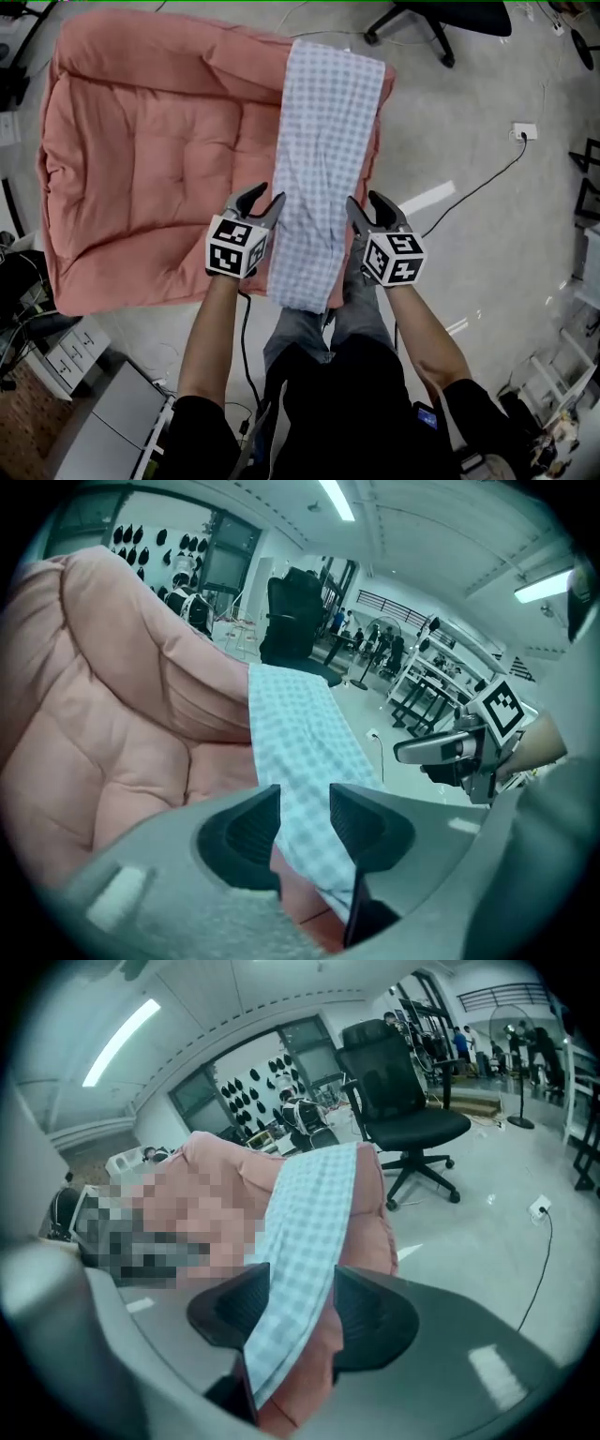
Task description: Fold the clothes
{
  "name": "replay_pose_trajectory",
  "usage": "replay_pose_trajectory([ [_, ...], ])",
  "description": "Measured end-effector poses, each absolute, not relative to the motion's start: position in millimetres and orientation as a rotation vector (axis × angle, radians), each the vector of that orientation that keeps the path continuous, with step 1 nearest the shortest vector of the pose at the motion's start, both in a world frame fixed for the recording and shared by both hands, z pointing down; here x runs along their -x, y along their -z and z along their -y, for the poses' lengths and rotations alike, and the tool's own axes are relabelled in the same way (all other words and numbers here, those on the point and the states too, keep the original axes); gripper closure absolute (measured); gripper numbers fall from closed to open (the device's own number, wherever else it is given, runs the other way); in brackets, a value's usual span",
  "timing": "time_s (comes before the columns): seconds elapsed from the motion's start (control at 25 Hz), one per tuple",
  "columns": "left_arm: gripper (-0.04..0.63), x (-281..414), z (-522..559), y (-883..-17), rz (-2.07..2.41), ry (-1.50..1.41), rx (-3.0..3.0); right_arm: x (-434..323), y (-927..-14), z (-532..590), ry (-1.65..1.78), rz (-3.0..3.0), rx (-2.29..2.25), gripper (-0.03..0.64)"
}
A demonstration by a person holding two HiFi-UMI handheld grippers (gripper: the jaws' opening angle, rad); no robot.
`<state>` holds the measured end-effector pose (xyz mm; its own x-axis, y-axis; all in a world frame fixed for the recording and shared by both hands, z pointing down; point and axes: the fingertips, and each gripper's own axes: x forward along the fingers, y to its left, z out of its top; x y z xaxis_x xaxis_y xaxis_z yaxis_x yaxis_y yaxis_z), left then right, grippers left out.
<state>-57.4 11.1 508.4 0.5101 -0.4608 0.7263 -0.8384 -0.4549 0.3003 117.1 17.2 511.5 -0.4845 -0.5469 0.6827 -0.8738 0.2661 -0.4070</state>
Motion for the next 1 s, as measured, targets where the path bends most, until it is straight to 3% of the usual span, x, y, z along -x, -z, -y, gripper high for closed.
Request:
replay_pose_trajectory([
  [0.16, 0.353, 56.3, -6.6, -550.5, 0.991, -0.714, -2.055, -111.3, -545.2, -11.8, -1.219, 2.129, -1.29, 0.377],
  [0.32, 0.325, 54.2, 1.4, -576.1, 0.969, -0.643, -2.019, -101.2, -568.0, -0.8, -1.36, 2.168, -1.252, 0.368],
  [0.84, 0.304, 36.8, 0.1, -620.3, 0.889, -0.603, -1.942, -90.8, -597.6, -7.8, -1.563, 2.163, -1.106, 0.371],
  [1.0, 0.341, 29.7, -6.6, -623.8, 0.756, -0.457, -1.856, -81.0, -588.6, -9.4, -1.729, 2.234, -0.979, 0.484],
])
